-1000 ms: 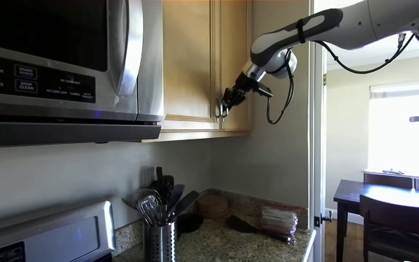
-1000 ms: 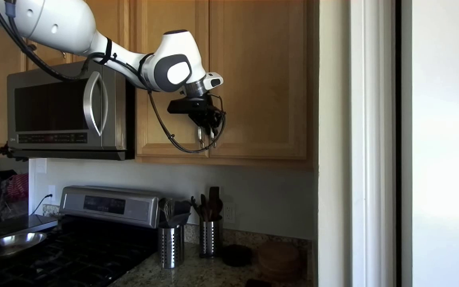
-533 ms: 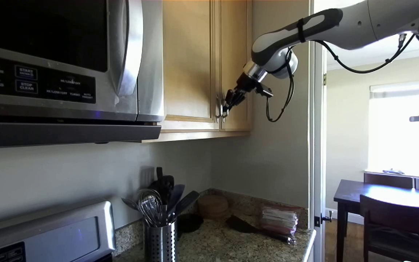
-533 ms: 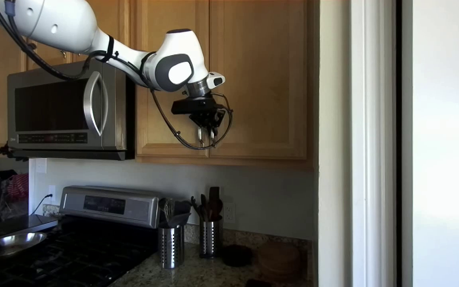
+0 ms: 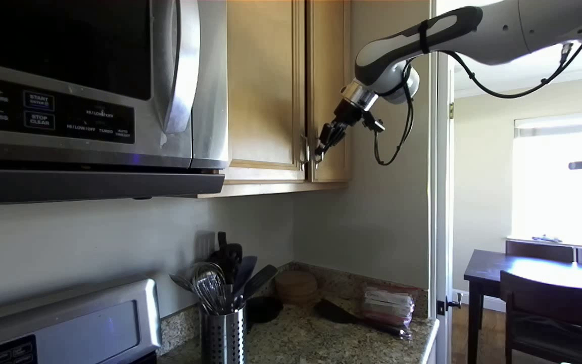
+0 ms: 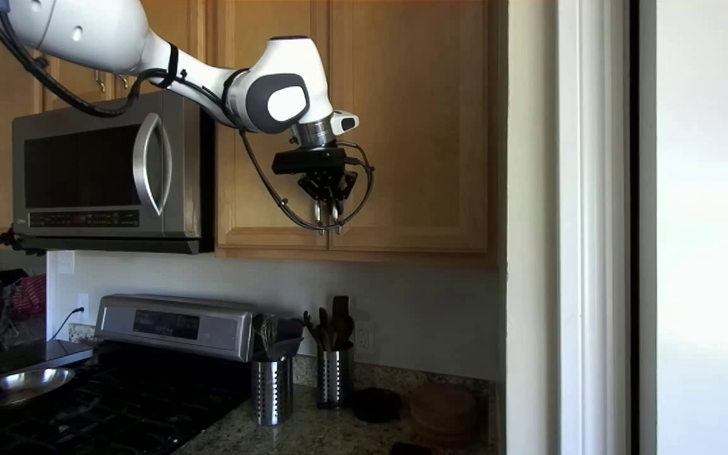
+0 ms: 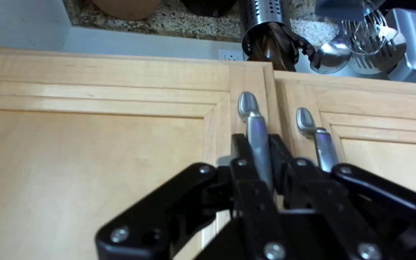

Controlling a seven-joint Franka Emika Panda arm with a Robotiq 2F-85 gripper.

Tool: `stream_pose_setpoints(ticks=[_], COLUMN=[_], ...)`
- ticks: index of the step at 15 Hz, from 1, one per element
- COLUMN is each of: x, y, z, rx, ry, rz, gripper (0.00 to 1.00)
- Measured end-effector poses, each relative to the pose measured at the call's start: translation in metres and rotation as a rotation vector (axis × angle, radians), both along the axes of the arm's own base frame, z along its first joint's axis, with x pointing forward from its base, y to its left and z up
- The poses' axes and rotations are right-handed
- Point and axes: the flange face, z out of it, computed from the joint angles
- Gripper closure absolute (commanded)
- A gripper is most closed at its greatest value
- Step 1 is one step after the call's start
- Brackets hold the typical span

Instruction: Open the top right cupboard door

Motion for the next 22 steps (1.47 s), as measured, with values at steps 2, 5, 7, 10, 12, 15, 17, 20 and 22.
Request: stream_pose_setpoints(ticks=[2,5,7,10,12,15,17,20,22], x=[-0.007,-0.021,-0.03,-0.047,-0.058,-0.083,-0.103,-0.136,-0.155], y=[-0.004,-0.011,-0.017,-0.031,-0.045,-0.068,-0.089,-0.129,-0.152], z=[0.002,0.006,0.009,0.013,0.015,0.018,0.02,0.022,0.023], rx=[-0.005,-0.015,-0.024,-0.044,-0.058,-0.055,-0.058,-0.072,-0.089], ry=[0.027,0.069,0.101,0.151,0.181,0.246,0.294,0.355,0.376], rz=[0.004,0.007,0.008,-0.002,-0.021,-0.045,-0.075,-0.144,-0.188], gripper=[0.91,0.91,0.91,0.91,0.91,0.91,0.91,0.59,0.53])
